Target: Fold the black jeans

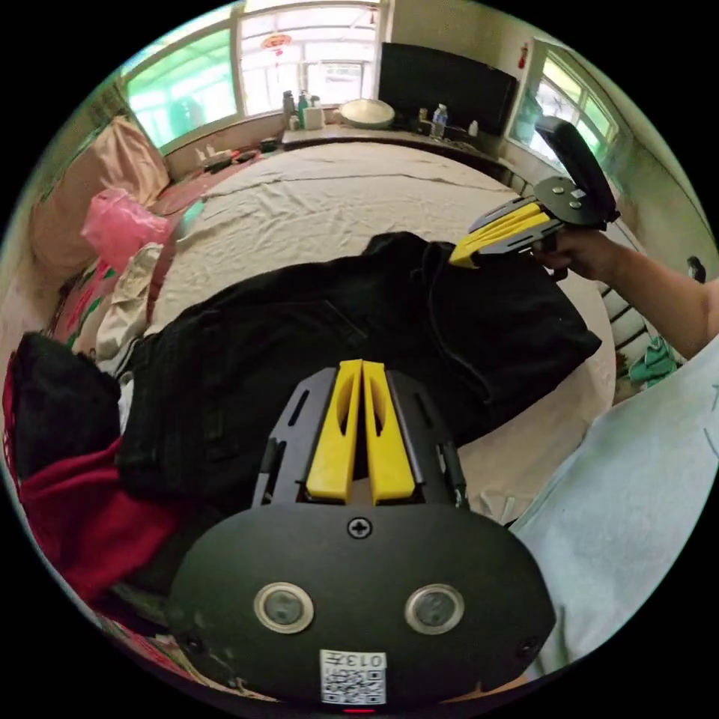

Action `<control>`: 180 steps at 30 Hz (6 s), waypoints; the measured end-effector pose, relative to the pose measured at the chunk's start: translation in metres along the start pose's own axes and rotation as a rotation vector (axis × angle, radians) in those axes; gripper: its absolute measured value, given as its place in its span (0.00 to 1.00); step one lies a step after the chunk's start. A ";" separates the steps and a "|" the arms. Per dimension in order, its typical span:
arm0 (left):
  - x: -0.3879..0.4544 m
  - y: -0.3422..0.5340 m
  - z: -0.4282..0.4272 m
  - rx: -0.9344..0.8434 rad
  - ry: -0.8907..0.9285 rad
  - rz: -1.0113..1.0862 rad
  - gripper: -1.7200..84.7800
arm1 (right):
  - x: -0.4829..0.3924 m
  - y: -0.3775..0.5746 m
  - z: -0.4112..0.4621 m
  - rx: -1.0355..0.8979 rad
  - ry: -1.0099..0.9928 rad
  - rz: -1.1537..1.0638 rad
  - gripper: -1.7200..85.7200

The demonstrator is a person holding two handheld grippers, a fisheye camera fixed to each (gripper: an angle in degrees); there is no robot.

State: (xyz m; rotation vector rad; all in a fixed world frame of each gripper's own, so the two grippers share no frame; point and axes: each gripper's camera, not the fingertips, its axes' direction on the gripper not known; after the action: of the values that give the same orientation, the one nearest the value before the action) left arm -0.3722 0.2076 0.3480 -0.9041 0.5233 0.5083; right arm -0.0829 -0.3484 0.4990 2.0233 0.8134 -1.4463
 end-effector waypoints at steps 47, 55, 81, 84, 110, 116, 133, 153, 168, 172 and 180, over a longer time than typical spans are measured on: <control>0.104 0.012 -0.155 0.263 0.265 0.328 0.07 | 0.100 -0.067 -0.186 0.294 -0.193 -0.314 0.10; 0.320 -0.053 -0.054 0.054 0.274 0.796 0.08 | 0.155 0.149 -0.192 0.256 -0.032 0.217 0.10; 0.373 -0.130 0.060 -0.095 0.004 0.587 0.16 | 0.173 0.200 -0.200 0.158 -0.177 0.811 0.09; 0.378 -0.142 0.049 -0.105 0.031 0.633 0.16 | 0.154 0.183 -0.234 0.156 -0.070 0.731 0.08; 0.107 -0.219 0.109 -0.156 0.311 -0.012 0.25 | 0.203 0.321 -0.242 0.293 -0.338 1.001 0.19; 0.073 -0.243 0.160 -0.244 0.477 -0.054 0.21 | 0.204 0.329 -0.219 0.253 -0.378 0.990 0.16; -0.024 -0.297 0.178 -0.233 0.530 -0.089 0.11 | 0.164 0.328 -0.196 0.218 -0.231 0.858 0.10; -0.336 -0.438 0.128 0.004 0.387 -0.096 0.11 | 0.245 0.106 -0.109 0.401 -0.248 0.725 0.09; -0.604 -0.581 0.247 -0.087 0.292 -0.145 0.12 | 0.399 -0.095 0.097 0.273 -0.184 0.801 0.10; -0.632 -0.581 0.275 -0.069 0.270 -0.179 0.13 | 0.420 -0.086 0.131 0.237 -0.167 0.867 0.10; -0.650 -0.588 0.271 -0.066 0.277 -0.150 0.11 | 0.441 -0.071 0.169 0.256 -0.209 0.929 0.09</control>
State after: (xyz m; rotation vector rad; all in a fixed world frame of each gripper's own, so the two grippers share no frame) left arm -0.4513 0.0041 1.2386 -1.0755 0.6869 0.2656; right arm -0.1325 -0.3442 0.0237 1.9432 -0.4045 -1.1772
